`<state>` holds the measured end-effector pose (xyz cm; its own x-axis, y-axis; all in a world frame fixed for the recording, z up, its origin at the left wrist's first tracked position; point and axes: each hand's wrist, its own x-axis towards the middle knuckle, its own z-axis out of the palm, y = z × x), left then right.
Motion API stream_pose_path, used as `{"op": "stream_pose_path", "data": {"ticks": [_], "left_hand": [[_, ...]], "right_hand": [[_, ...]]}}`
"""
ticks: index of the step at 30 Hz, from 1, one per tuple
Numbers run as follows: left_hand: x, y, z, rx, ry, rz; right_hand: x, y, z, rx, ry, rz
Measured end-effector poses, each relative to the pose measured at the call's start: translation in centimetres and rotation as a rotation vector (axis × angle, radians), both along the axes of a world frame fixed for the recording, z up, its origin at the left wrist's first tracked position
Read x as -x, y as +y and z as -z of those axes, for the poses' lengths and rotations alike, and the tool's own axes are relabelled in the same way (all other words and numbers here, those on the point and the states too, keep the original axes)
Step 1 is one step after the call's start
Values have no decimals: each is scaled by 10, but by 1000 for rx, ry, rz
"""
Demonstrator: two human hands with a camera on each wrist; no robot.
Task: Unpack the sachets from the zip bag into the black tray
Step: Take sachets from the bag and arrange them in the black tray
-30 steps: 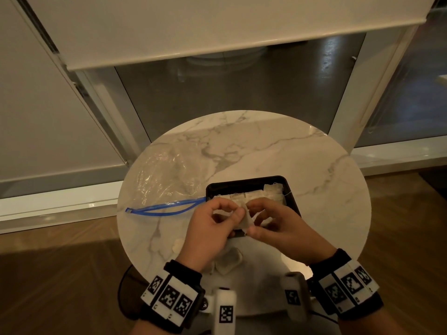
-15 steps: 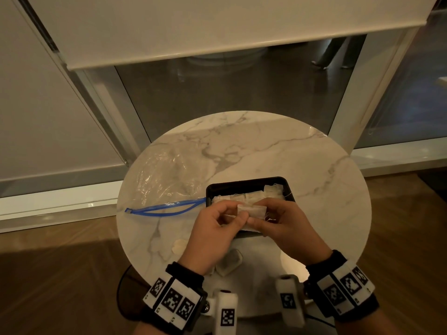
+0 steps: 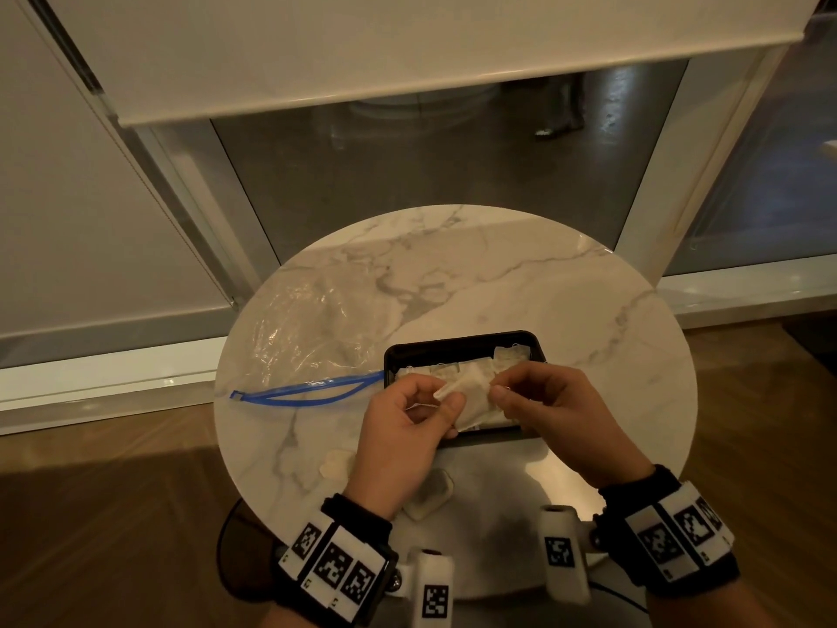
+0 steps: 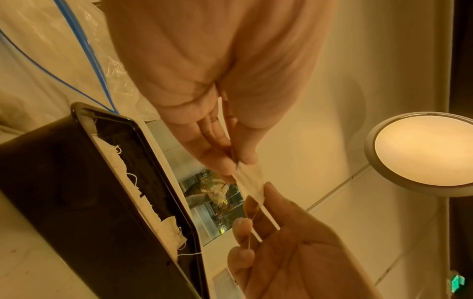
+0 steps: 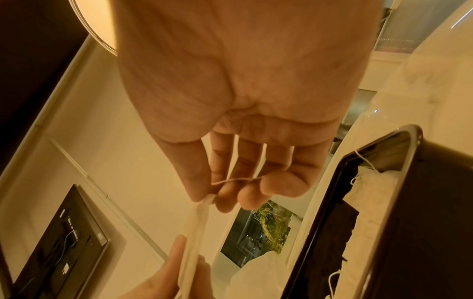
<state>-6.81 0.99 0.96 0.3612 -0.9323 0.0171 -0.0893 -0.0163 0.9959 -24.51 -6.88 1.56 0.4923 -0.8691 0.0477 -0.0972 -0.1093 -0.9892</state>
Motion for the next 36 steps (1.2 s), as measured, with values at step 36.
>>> {"op": "stream_pose_path", "data": {"ticks": [36], "left_hand": [[42,-36,48,-371,-1133,340]], "right_hand": [[7,-68,25,507,1227,-106]]}}
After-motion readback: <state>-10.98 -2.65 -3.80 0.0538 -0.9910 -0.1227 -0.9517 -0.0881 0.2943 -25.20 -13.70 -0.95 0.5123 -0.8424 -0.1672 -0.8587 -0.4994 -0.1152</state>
